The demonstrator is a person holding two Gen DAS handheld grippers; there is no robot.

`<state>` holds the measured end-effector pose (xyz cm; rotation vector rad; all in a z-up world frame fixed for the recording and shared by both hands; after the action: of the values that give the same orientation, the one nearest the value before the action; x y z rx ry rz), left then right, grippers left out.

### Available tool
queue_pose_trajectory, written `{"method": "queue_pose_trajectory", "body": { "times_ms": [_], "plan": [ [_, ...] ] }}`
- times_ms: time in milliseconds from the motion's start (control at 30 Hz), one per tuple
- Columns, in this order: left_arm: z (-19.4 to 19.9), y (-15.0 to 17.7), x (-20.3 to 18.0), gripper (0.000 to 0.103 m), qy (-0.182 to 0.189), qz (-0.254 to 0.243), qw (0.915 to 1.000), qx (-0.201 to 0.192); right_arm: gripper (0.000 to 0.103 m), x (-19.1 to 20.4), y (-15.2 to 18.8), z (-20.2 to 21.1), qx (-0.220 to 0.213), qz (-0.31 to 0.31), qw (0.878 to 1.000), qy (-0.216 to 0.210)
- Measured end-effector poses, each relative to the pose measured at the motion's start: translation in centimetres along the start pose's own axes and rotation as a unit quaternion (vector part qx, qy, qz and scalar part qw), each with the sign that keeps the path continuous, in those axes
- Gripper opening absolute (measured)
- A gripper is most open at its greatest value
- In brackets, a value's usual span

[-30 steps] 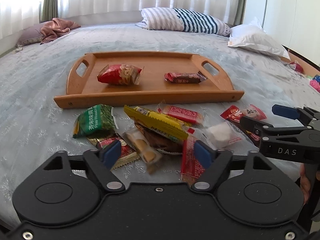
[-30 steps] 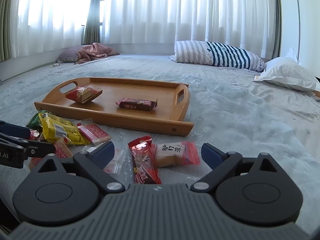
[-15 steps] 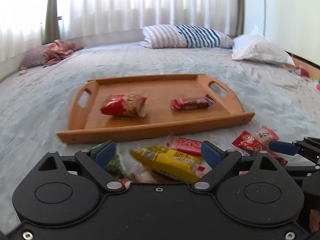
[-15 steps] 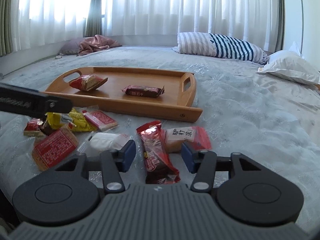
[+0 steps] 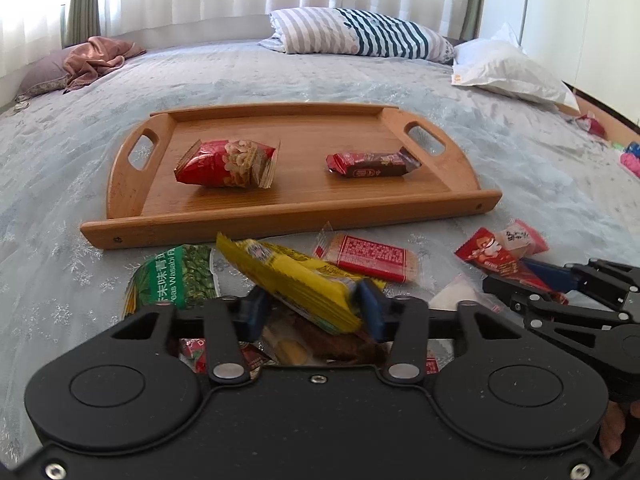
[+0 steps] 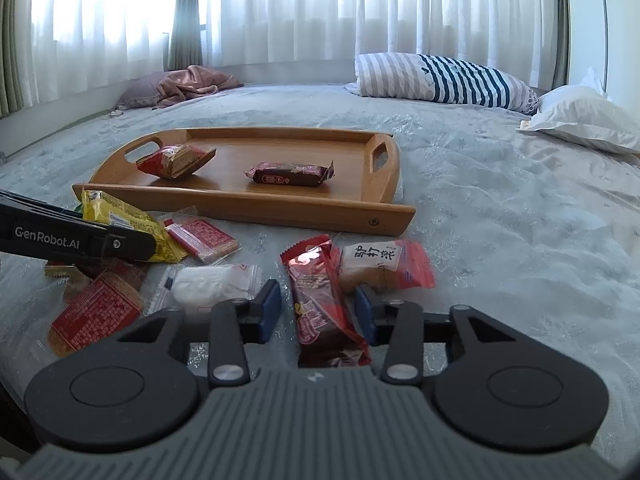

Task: Organize snacks
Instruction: 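Close left tool on the yellow bag while right tool grasps the red wrapped bar, then lift the yellow bag with left tool while right tool lifts the red bar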

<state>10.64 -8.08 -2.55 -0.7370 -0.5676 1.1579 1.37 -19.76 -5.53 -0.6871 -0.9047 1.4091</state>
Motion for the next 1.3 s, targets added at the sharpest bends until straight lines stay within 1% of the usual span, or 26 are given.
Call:
{"method": "queue_pose_trajectory", "body": {
  "times_ms": [33, 67, 167, 267, 500, 633, 833, 933, 1067, 1200, 1267, 1300],
  "plan": [
    [0.2, -0.1, 0.1, 0.035, 0.001, 0.003, 1.0, -0.002, 0.035, 0.0, -0.1, 0.1, -0.001, -0.001, 1.0, 0.0],
    [0.5, -0.2, 0.2, 0.031, 0.003, 0.007, 1.0, -0.004, 0.034, 0.0, -0.3, 0.2, -0.002, -0.003, 1.0, 0.0],
    [1.1, -0.5, 0.4, 0.024, 0.006, 0.015, 0.9998, -0.009, 0.032, -0.1, -0.7, 0.4, -0.003, -0.008, 1.0, 0.001],
    [1.5, -0.5, 0.6, 0.022, 0.006, 0.021, 0.9997, -0.009, 0.03, -0.1, -1.0, 0.7, -0.009, -0.009, 1.0, 0.001],
    [2.5, -0.3, 1.1, 0.016, -0.005, 0.027, 0.9995, -0.014, 0.03, 0.5, -1.6, 1.5, -0.022, 0.0, 1.0, 0.001],
    [3.4, 0.2, 1.6, 0.013, -0.016, 0.03, 0.9992, -0.022, 0.03, 0.6, -1.4, 1.5, -0.02, -0.002, 1.0, 0.0],
    [4.8, 1.2, 2.1, 0.012, -0.019, 0.034, 0.9988, -0.029, 0.03, 0.7, -1.1, 1.6, -0.016, 0.001, 1.0, 0.005],
    [5.2, 1.4, 2.3, 0.013, -0.022, 0.037, 0.9986, -0.031, 0.031, 0.7, -1.0, 1.5, -0.014, 0.003, 1.0, 0.006],
    [5.6, 1.4, 2.4, 0.013, -0.023, 0.037, 0.9985, -0.032, 0.038, 0.7, -1.0, 1.5, -0.014, 0.004, 1.0, 0.007],
    [5.7, 1.6, 2.4, 0.013, -0.025, 0.036, 0.9985, -0.033, 0.041, 0.7, -0.9, 1.3, -0.012, 0.008, 1.0, 0.008],
    [5.8, 1.6, 2.4, 0.013, -0.027, 0.036, 0.9984, -0.035, 0.052, 0.7, -0.8, 1.3, -0.01, 0.011, 1.0, 0.009],
    [5.8, 1.7, 2.4, 0.013, -0.029, 0.036, 0.9982, -0.037, 0.053, 0.7, -0.7, 1.2, -0.009, 0.011, 1.0, 0.01]
  ]
}}
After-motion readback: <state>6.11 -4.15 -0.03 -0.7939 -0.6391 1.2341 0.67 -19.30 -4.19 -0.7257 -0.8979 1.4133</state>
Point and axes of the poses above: each gripper's, at about its wrist camera, not at the fingertips, and z roughly against the way its jaws point, x to its left, y to its underside, the point moved 7 cm from there along -z, roughly the way its jaws point, and after that the axes turned 7 degrees about -z, right-handed, at the moved point
